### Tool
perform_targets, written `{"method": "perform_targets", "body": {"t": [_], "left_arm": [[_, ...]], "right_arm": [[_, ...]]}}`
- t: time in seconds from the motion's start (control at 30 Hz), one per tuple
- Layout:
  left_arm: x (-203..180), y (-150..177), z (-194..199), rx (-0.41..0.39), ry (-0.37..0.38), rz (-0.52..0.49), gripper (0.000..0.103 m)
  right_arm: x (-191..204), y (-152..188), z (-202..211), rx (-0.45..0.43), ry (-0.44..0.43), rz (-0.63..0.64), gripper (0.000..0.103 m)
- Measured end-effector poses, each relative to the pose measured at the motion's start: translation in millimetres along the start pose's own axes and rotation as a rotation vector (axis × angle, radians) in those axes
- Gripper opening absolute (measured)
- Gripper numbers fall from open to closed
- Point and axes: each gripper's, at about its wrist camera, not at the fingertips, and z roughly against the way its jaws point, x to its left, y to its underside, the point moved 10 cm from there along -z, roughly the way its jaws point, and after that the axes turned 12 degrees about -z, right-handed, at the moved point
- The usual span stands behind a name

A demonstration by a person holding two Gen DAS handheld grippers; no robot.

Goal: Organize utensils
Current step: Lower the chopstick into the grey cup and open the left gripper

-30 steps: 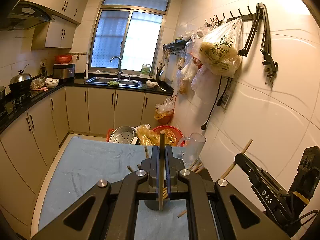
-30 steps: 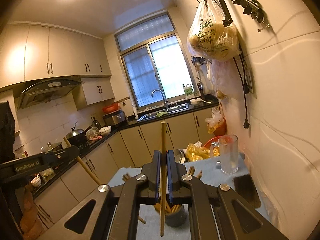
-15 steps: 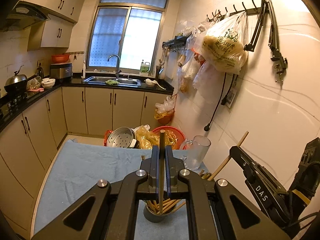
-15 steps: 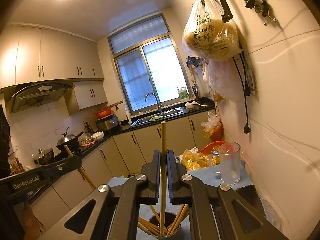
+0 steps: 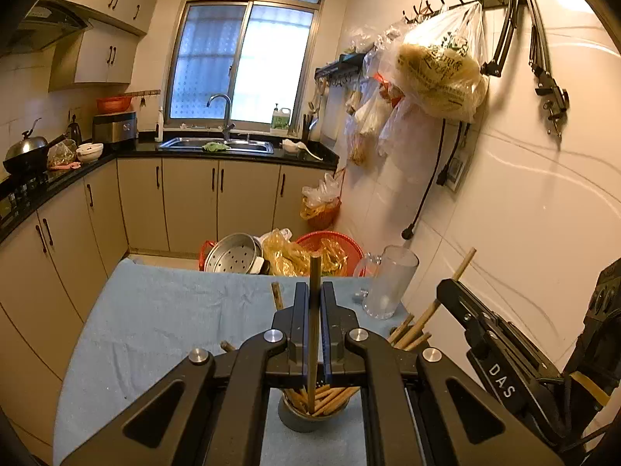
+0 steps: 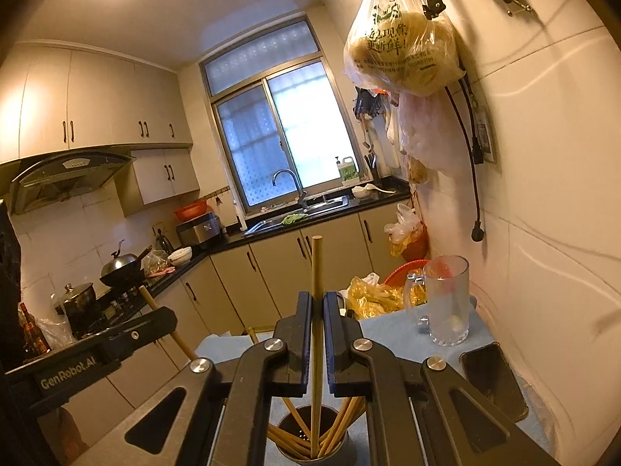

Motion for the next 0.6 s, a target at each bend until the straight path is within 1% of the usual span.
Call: {"method": "perform_targets", "body": {"t": [0.1,0.47,0.6], "left_arm": [[0.5,5.8,-3.7,0.015,-0.008,-0.006,0.006],[-1.3,25.6,-11.8,0.066,0.004,-0.018,0.006],[-2.6,30.9,-13.2,0.076,0.012,-0.022,0.006]], "right_arm": [[-1.2,7.2,-3.9,0.010,0.003,0.004,0.007],[-16.8,33.1,-12.7,0.063,0.018,-0.018,0.007],[-20.8,40.7,-14.9,0.083,0.004,-0.026,0.007]]}}
